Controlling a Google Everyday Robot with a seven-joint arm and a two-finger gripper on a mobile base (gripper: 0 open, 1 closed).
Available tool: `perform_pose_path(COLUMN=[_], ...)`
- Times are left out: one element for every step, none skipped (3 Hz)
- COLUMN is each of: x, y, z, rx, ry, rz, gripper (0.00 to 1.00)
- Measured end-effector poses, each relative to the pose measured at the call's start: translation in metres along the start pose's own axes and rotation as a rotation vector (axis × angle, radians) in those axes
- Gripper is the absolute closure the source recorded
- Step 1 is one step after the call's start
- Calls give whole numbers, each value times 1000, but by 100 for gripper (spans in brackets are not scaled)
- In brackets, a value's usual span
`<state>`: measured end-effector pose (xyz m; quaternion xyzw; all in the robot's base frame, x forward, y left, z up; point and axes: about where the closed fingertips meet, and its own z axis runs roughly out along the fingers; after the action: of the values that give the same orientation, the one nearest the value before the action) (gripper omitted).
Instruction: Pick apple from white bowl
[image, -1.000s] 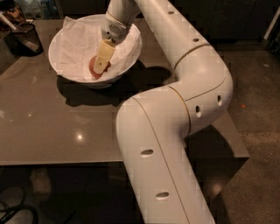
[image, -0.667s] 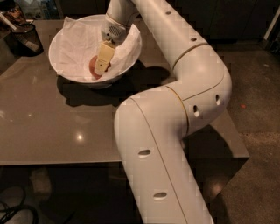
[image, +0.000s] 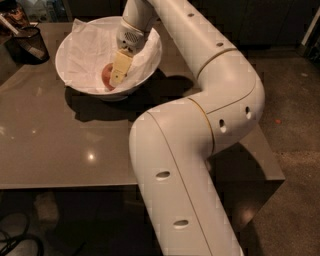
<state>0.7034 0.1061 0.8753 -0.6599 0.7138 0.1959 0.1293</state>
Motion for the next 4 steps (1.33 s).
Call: perform_pose_path(x=[1,-6,-13,-17], y=[0,2,4,4], z=[2,3,5,7], rx=[-3,-3,-1,-2], ry=[7,14,24,24], rz=[-1,-27,-52,-67], gripper=[25,25,25,24])
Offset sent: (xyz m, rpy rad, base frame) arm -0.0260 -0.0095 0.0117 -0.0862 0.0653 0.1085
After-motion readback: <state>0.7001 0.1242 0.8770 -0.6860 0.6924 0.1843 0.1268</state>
